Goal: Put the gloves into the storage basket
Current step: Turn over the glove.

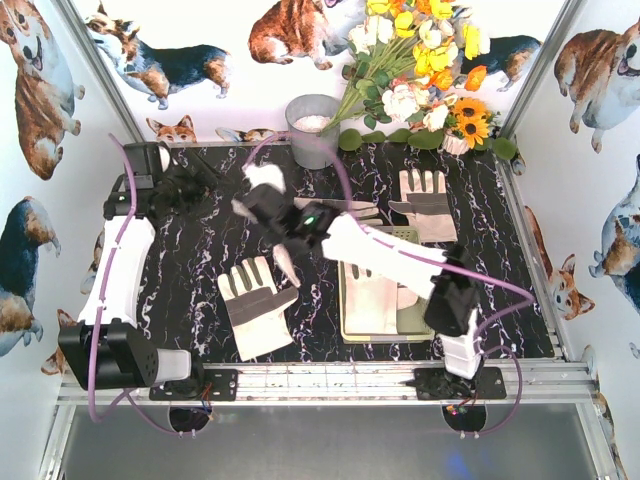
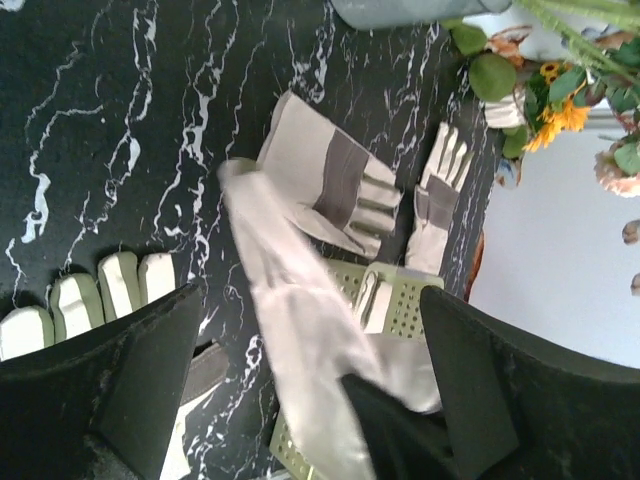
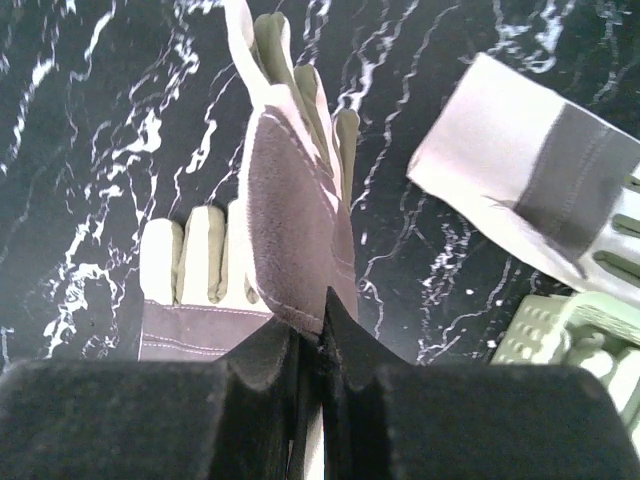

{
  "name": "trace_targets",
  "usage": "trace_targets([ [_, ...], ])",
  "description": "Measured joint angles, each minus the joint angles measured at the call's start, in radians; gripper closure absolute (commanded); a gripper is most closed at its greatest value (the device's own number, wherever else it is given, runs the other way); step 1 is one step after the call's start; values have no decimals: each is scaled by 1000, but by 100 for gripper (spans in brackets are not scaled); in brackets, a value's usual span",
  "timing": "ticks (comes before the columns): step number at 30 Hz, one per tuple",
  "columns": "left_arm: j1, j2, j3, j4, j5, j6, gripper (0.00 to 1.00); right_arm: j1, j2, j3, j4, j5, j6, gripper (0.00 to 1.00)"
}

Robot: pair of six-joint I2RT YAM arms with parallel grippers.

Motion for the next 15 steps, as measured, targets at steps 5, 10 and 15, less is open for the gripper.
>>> trace_targets([
  [5, 9, 4, 3, 42, 6, 4, 8, -132, -142, -73, 1, -92, 49, 100],
  [10, 1, -19, -89, 179, 53, -53, 8, -261, -285, -124, 3, -205, 128, 100],
  [15, -47, -77, -208, 377, 110, -164, 6, -371, -389, -169, 37, -337, 209, 100],
])
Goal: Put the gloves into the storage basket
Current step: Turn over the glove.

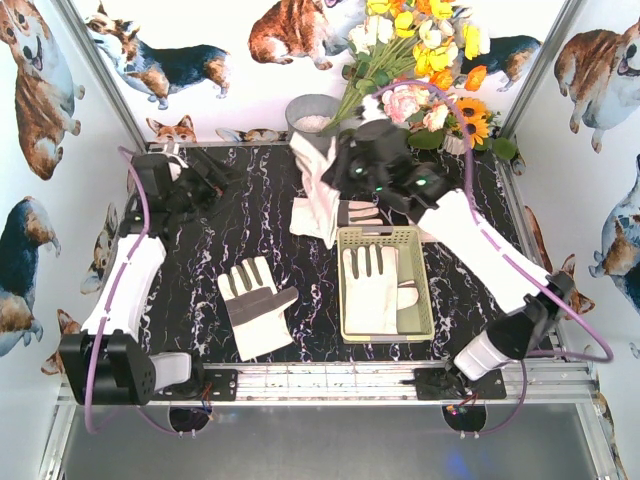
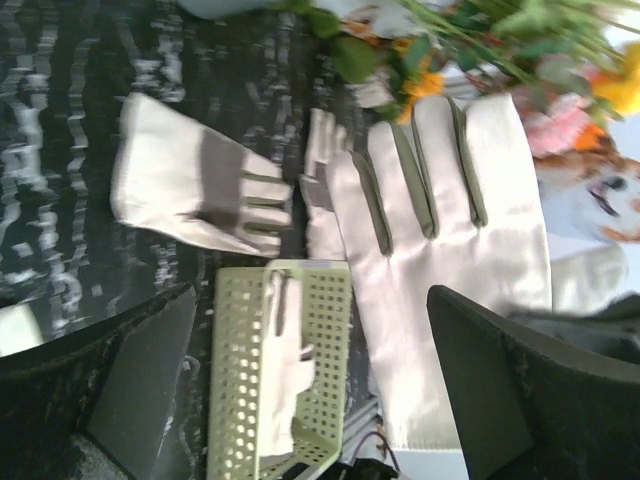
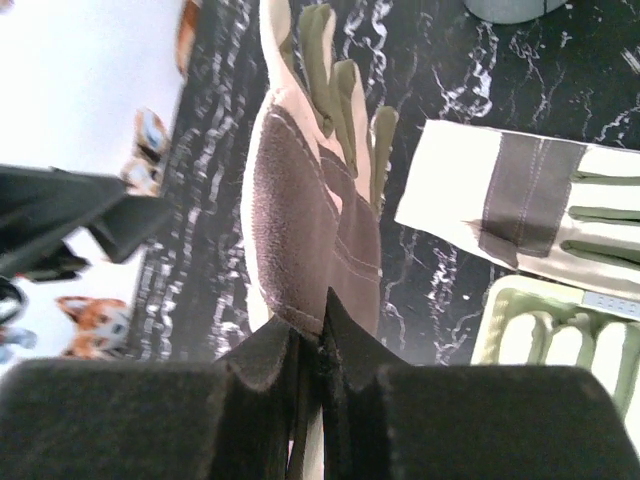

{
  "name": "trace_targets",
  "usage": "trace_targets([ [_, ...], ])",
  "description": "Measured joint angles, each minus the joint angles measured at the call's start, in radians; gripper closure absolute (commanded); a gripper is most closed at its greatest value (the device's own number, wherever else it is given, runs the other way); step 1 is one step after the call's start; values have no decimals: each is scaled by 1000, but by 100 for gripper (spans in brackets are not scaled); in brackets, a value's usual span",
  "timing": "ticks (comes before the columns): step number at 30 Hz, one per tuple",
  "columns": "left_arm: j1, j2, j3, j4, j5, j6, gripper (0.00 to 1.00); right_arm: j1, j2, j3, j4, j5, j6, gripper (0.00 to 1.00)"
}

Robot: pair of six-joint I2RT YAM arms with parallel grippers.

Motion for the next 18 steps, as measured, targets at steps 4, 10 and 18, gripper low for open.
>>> trace_targets([
  [4, -78, -13, -59, 197, 39, -88, 6, -71, -67, -35, 51, -100, 57, 100],
  [10, -198, 27, -88, 429, 96, -217, 5, -94, -142, -83, 178, -242, 132, 100],
  [18, -260, 47, -102, 657, 159, -363, 5, -94, -211, -190, 391, -347, 242, 100],
])
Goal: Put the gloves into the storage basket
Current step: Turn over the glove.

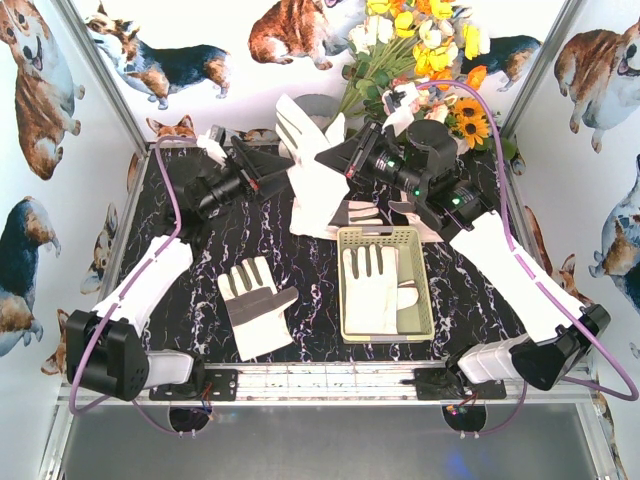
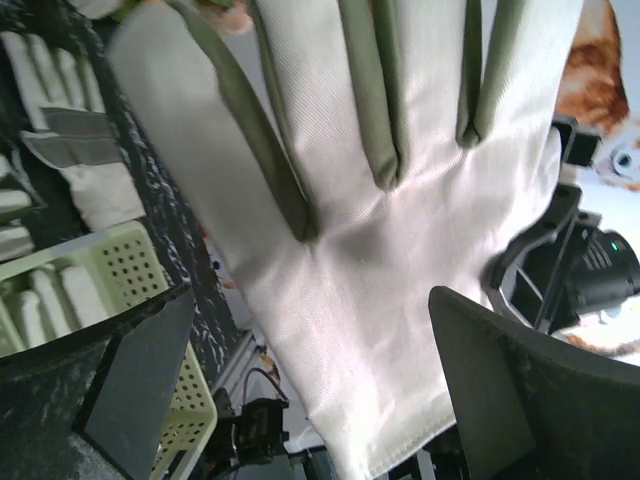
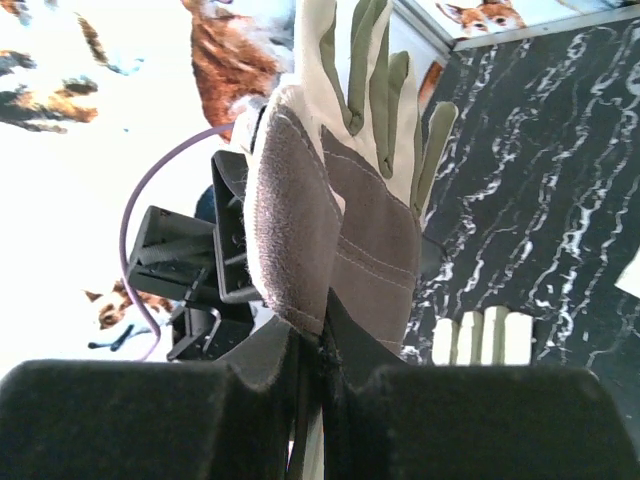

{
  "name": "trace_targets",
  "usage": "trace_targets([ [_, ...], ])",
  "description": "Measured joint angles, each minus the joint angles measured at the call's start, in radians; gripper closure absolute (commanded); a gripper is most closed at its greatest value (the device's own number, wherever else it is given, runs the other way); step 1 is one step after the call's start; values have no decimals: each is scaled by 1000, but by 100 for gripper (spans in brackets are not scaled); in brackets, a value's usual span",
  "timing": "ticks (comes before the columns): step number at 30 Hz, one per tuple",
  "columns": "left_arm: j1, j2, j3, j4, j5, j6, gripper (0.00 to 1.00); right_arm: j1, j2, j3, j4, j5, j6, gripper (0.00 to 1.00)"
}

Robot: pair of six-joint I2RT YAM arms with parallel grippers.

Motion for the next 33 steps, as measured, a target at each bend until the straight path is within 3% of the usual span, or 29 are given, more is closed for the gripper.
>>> trace_targets([
  [10, -37, 5, -125, 262, 51, -157, 5, 0, 0, -10, 97, -22, 47, 100],
  [14, -40, 16, -120, 348, 59, -203, 10, 0, -3, -23, 101, -23, 55, 100],
  [24, -55, 4, -90, 346, 28, -177, 79, 0, -19, -74, 112, -21, 77, 100],
  [30, -55, -87, -92, 212, -15, -76, 100, 0, -46, -82, 113, -18, 68, 96],
  [33, -55, -108, -92, 164, -17, -35, 100, 0, -62, -98, 110, -18, 56, 87],
])
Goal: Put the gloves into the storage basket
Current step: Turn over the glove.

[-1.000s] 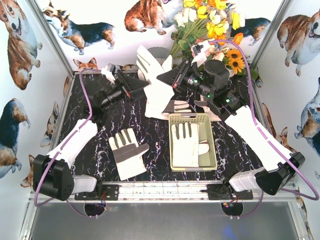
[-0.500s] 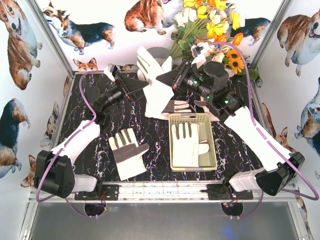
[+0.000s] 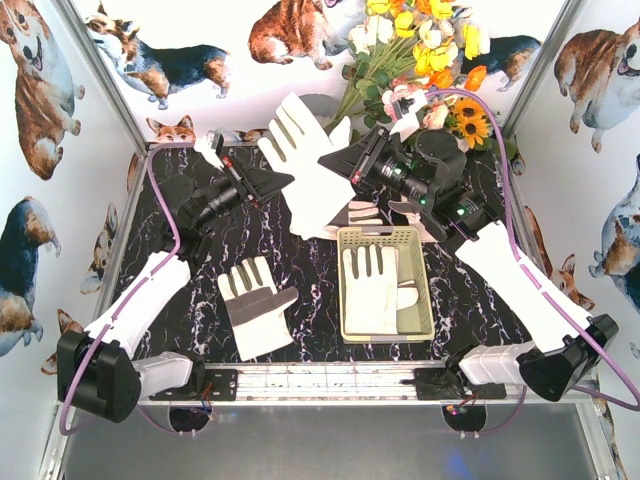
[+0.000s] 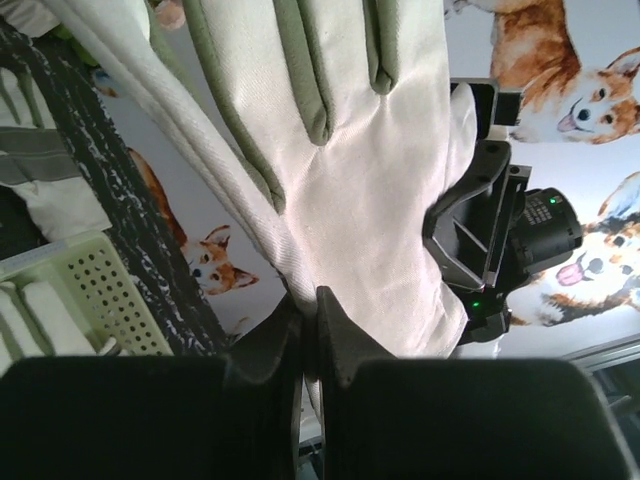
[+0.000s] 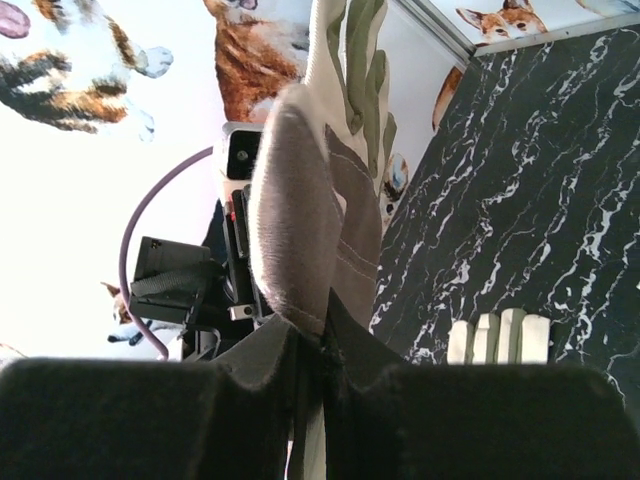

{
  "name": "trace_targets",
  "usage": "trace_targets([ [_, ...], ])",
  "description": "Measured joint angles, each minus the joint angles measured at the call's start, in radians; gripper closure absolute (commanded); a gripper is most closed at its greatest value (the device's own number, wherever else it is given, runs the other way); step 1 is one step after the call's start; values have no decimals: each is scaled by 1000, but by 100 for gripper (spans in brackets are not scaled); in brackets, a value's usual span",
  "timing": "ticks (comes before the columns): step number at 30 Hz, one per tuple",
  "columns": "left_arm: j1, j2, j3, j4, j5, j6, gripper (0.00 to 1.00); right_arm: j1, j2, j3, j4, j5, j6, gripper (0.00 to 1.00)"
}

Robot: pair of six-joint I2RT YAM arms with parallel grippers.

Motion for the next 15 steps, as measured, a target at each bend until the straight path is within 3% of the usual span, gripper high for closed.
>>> trace_targets([
  [5, 0, -3, 0, -54, 23, 60, 100, 0, -17, -30, -17, -2, -20, 71],
  [15, 0, -23, 0, -94, 102, 131, 100, 0, -30, -37, -65, 5, -65, 60],
])
